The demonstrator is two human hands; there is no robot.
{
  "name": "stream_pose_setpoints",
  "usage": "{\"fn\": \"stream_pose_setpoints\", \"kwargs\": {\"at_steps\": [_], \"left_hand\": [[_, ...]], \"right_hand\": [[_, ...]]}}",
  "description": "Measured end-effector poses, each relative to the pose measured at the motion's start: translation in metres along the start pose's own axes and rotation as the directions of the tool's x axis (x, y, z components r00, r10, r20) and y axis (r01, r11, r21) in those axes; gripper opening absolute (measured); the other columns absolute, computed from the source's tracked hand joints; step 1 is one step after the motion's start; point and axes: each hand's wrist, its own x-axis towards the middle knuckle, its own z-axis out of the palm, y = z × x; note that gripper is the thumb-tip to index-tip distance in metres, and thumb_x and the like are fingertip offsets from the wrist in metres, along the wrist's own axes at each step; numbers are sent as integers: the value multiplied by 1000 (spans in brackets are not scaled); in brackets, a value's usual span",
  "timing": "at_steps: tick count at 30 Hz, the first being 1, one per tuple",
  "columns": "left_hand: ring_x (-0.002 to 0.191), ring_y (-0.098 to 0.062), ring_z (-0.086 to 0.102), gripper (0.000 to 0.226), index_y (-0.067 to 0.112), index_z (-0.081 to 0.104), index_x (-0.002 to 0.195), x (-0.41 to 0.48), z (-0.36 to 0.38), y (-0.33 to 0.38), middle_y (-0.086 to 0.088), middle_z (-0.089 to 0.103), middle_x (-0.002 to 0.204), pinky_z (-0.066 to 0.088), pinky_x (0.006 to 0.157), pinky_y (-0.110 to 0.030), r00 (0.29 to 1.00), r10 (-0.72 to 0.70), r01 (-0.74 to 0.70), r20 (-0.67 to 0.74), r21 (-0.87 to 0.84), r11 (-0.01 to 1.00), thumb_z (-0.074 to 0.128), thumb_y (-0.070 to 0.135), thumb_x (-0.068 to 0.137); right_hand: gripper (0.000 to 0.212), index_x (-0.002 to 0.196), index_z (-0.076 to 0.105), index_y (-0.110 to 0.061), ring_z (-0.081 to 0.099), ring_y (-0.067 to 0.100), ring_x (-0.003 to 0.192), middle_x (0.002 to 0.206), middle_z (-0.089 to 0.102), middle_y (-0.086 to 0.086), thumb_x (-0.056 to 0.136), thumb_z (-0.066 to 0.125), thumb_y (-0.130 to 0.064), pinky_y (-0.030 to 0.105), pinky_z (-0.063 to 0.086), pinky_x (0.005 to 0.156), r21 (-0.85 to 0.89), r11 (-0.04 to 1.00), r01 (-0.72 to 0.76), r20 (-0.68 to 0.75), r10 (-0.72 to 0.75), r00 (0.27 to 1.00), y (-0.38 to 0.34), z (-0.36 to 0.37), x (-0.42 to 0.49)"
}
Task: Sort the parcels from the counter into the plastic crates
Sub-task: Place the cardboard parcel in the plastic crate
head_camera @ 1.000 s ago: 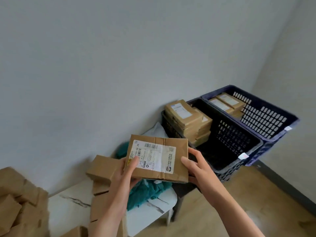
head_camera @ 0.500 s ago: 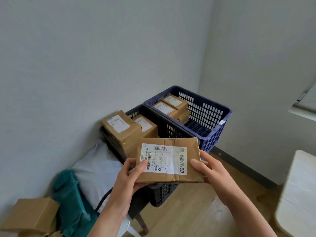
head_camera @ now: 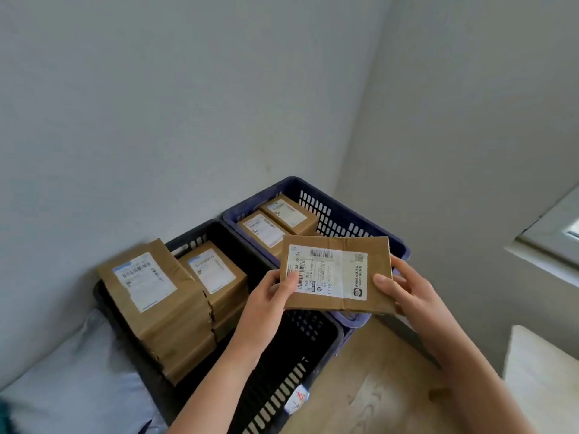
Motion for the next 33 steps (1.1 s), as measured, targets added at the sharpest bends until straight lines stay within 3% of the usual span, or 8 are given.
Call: {"fn": "stream_pose_setpoints", "kwargs": {"at_steps": [3, 7, 13, 16, 19, 23, 25, 33], "left_hand": [[114, 13, 63, 34, 41, 65, 133, 55, 0, 0, 27, 72, 121, 48, 92, -8, 994, 106, -98, -18, 251, 963, 56, 55, 102], [119, 0, 61, 33, 32, 65, 138, 109, -6, -20, 21, 67, 131, 44, 92, -10, 980, 156, -74, -120, 512, 856, 58, 38, 106], [151, -11, 35, 38, 24, 62, 144, 144, 1, -61, 10, 57, 150, 19, 125, -25, 989, 143, -99, 30, 858, 505, 51, 35, 110], [156, -9, 25, 42, 20, 62, 145, 156, 7, -79, 7, 54, 154, -4, 125, -21, 986, 168, -63, -5, 915, 399, 42, 38, 112], [156, -8, 24, 40, 19, 68, 137, 160, 19, -86, 7, 58, 149, -17, 118, -13, 968, 238, -14, -85, 923, 385, 41, 33, 112], [158, -12, 19, 40, 19, 72, 132, 168, 36, -95, 8, 60, 142, -22, 120, -19, 957, 239, 83, -166, 942, 324, 39, 29, 111], [158, -16, 19, 40, 19, 72, 132, 173, 43, -99, 8, 62, 138, -23, 122, -24, 956, 223, 121, -189, 950, 287, 39, 27, 110], [155, -17, 23, 32, 23, 75, 124, 180, 53, -110, 10, 63, 127, -15, 129, -30, 925, 271, 181, -265, 938, 296, 50, 18, 105]], "right_hand": [[83, 150, 45, -38, 76, 16, 102, 123, 73, -4, 75, 77, -52, 26, 60, 75, -67, 998, 21, -93, -27, 995, -10, -11, 48], [87, 155, 36, -40, 69, 15, 104, 138, 61, -1, 82, 81, -53, 29, 57, 76, -317, 949, -1, -126, -42, 991, -11, -26, 116], [93, 159, 33, -33, 58, 23, 114, 149, 55, 4, 82, 79, -61, 40, 50, 94, -684, 729, -25, 99, 126, 987, 27, -30, 231], [90, 160, 33, -27, 61, 24, 122, 149, 54, 5, 87, 79, -53, 36, 50, 98, -680, 733, -11, 260, 255, 931, 53, -24, 282], [89, 160, 31, -21, 68, 16, 100, 127, 60, 0, 89, 79, -47, 27, 55, 75, -626, 775, -79, 372, 386, 844, 84, -17, 321], [88, 160, 23, -24, 65, 31, 116, 132, 60, 8, 93, 78, -37, 55, 56, 97, -579, 763, -287, 482, 604, 635, 139, -6, 364], [86, 162, 20, -23, 62, 33, 122, 143, 56, 12, 96, 75, -28, 56, 55, 97, -538, 764, -355, 544, 637, 546, 158, 2, 377], [57, 152, 40, -19, 62, 25, 124, 144, 58, 4, 103, 66, -32, 46, 59, 99, -621, 740, -259, 597, 661, 455, 187, 31, 394]]}}
